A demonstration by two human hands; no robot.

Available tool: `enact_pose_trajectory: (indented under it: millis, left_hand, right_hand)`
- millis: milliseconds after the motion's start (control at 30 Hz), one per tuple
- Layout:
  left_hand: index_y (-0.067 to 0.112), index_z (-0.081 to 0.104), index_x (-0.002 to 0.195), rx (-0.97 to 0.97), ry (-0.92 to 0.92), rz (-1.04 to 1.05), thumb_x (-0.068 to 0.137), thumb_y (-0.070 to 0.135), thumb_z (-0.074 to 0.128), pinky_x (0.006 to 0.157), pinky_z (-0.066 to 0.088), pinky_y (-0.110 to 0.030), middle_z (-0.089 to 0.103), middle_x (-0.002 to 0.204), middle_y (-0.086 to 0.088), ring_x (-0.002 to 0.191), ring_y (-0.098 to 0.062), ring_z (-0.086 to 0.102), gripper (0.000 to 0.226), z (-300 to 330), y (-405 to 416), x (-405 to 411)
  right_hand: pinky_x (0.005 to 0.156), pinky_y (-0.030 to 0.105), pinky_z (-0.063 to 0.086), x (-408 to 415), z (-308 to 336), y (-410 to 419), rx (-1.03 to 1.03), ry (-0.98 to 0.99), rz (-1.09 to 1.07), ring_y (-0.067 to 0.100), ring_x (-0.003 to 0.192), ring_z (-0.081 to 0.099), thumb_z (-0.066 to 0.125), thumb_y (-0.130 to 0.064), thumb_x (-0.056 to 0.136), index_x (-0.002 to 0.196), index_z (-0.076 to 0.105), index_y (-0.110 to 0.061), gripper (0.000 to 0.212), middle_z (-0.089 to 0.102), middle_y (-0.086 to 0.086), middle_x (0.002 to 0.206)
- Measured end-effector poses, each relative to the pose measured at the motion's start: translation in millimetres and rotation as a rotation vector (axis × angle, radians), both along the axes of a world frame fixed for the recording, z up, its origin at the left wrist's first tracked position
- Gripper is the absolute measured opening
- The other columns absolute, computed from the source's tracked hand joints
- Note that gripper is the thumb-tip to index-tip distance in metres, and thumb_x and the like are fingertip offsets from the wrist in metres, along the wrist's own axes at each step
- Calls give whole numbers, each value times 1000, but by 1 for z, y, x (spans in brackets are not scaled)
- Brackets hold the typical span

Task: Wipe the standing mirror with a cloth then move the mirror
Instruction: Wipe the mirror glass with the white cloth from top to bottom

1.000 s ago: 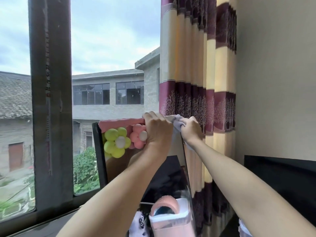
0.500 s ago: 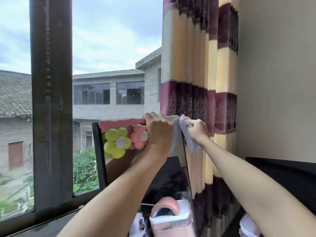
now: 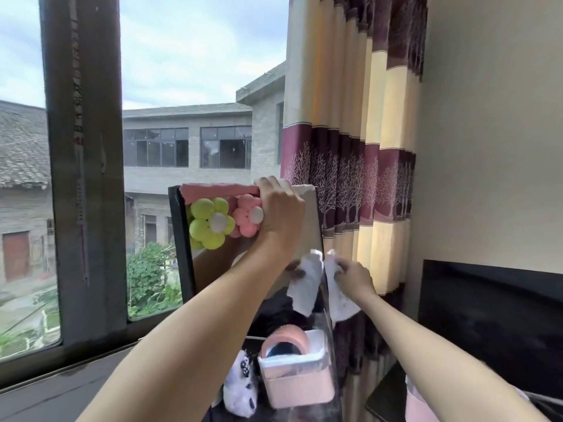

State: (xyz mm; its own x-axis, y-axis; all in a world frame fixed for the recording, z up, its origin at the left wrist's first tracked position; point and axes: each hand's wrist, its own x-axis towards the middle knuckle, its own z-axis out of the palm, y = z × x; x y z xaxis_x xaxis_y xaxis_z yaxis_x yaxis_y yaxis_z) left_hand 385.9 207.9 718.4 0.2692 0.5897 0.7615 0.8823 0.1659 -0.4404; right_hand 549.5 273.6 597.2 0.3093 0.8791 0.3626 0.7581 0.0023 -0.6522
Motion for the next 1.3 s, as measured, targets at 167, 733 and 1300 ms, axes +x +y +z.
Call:
enact_pose_trajectory:
  millis: [167, 733, 1300]
  left_hand:
    - [-2, 48, 125, -1, 42, 46, 96, 12, 36, 96, 39, -42, 54, 117, -15, 109, -35, 50, 35, -1, -1, -2]
    - [-2, 46, 126, 19, 45, 55, 97, 20, 37, 97, 39, -41, 54, 117, -15, 110, -34, 50, 37, -3, -1, -6]
    - [-4, 46, 125, 33, 62, 65, 97, 21, 37, 97, 39, -43, 54, 117, -16, 109, -35, 51, 39, -5, 0, -6]
  right_hand:
    - [84, 32, 47, -24, 17, -7, 250, 56, 82, 30, 108, 57, 40, -8, 94, 134, 47, -21, 43, 59, 11, 125]
    - [74, 23, 36, -48, 69, -17, 464, 65, 58, 26, 92, 55, 42, -17, 96, 133, 49, -18, 38, 55, 13, 106]
    - [71, 18, 48, -48, 59, -15, 345, 203, 57, 23, 88, 63, 42, -13, 95, 131, 51, -11, 37, 61, 11, 126]
